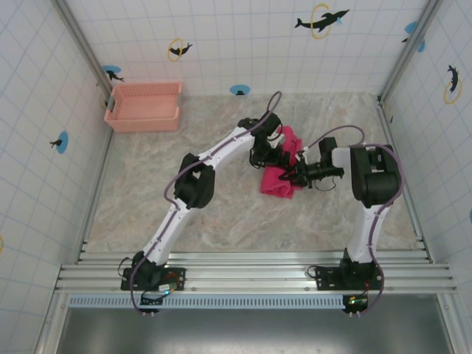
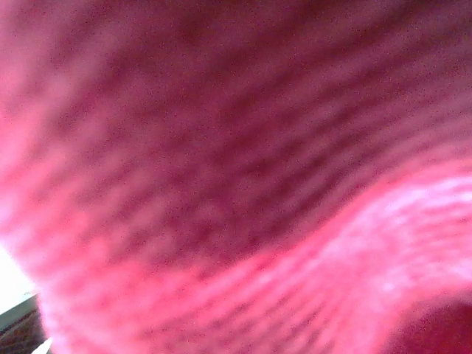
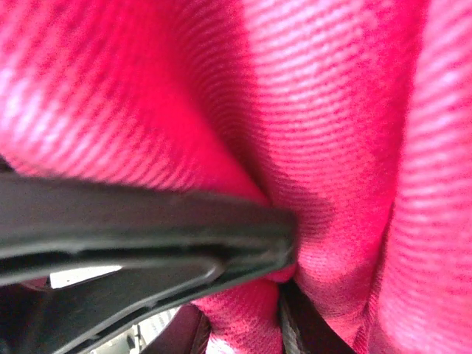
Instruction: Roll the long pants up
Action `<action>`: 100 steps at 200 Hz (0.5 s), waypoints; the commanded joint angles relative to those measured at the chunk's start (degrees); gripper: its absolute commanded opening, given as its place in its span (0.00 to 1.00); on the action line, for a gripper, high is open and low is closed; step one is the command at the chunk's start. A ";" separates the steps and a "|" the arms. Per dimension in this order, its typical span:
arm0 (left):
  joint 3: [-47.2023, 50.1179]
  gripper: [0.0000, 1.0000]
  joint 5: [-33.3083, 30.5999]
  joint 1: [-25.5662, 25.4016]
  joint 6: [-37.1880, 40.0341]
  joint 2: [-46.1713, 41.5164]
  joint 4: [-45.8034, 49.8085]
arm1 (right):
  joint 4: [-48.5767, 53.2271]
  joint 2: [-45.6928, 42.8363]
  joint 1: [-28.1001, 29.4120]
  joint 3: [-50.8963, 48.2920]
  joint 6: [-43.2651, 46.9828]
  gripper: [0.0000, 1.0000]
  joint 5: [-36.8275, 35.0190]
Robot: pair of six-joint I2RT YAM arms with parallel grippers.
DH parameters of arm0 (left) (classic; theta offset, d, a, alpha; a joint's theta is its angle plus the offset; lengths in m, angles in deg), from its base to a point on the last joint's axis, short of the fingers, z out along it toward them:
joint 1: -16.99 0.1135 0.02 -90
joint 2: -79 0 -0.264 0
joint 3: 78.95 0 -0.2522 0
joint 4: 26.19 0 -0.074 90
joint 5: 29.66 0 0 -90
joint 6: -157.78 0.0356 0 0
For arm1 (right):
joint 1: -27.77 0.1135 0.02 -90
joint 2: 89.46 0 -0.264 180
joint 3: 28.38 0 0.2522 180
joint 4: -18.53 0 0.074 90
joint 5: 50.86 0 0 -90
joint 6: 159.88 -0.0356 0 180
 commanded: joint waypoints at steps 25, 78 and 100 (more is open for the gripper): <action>9.95 0.97 -22.03 0.51 -3.36 0.19 14.52 | 3.04 -4.90 0.61 -0.21 2.10 0.13 -9.57; 13.17 0.96 -12.95 0.99 -2.20 -0.43 11.36 | 3.26 -4.25 1.58 1.29 2.81 0.13 -8.82; 17.36 0.44 -12.85 1.07 -1.29 -3.32 7.71 | 3.34 -4.25 1.86 1.51 2.85 0.13 -8.77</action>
